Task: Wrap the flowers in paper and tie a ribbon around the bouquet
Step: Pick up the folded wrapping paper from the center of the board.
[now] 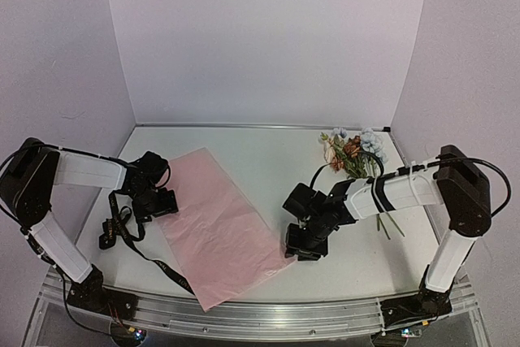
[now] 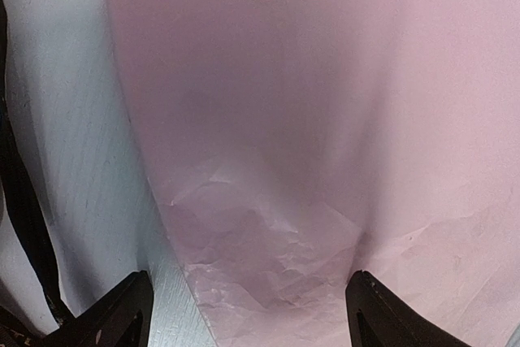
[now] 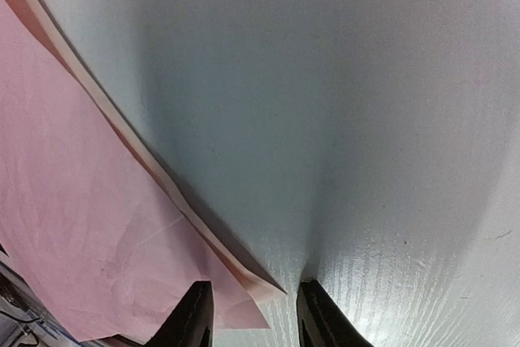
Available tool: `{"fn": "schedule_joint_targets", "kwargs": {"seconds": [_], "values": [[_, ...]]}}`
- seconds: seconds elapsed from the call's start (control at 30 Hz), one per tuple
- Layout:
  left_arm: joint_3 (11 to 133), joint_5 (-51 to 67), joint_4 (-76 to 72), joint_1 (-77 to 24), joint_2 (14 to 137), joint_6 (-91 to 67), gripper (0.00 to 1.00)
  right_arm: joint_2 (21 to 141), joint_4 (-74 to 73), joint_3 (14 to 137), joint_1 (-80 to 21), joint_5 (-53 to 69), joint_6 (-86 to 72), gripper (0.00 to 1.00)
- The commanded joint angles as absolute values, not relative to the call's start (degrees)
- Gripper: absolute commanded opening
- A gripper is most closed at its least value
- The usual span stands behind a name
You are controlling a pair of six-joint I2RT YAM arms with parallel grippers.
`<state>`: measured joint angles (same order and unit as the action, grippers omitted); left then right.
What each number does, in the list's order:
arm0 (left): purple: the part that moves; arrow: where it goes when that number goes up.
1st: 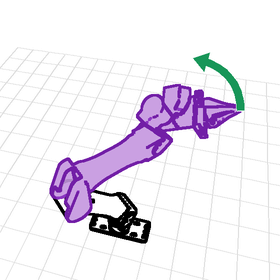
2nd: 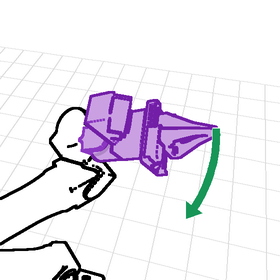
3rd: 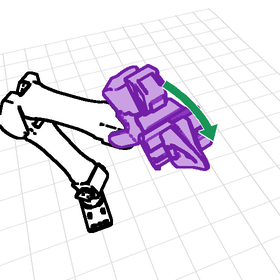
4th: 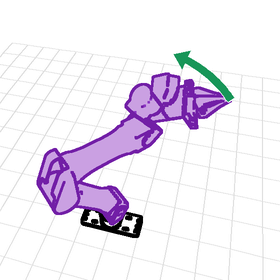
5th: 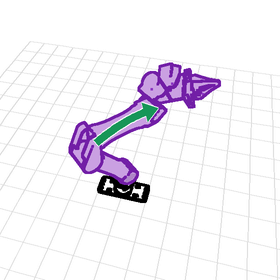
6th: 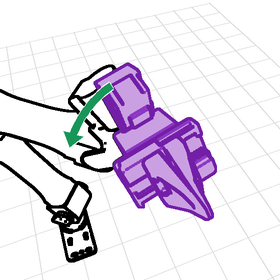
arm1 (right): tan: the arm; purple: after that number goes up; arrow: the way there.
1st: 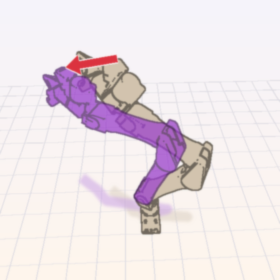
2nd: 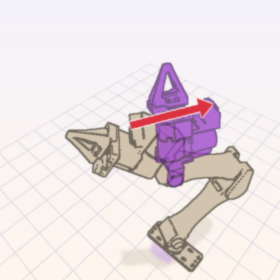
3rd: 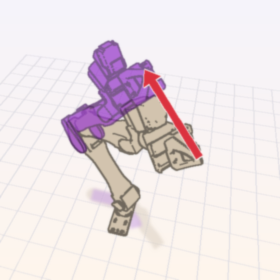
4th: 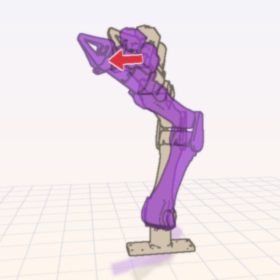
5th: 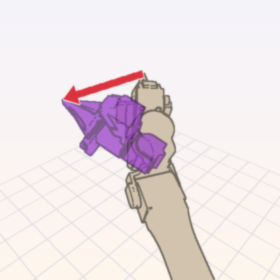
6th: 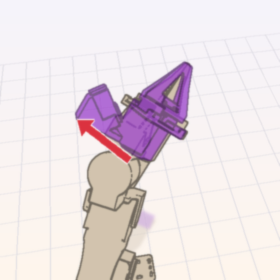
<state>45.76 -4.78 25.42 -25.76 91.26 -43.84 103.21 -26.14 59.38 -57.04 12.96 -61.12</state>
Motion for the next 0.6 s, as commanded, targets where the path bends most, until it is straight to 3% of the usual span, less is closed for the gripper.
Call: {"fn": "schedule_joint_targets", "kwargs": {"seconds": [0.0, 0.57], "values": [[45.35, -2.94, 25.49, -25.40, 94.08, -43.75, 0.85, 99.90, -25.47, 58.23, -57.28, 12.28, -63.27, 0.35], [45.44, -2.73, 25.25, -25.40, 94.49, -43.42, 0.85, 101.67, -23.80, 59.48, -58.19, 13.80, -65.83, 0.29]]}}
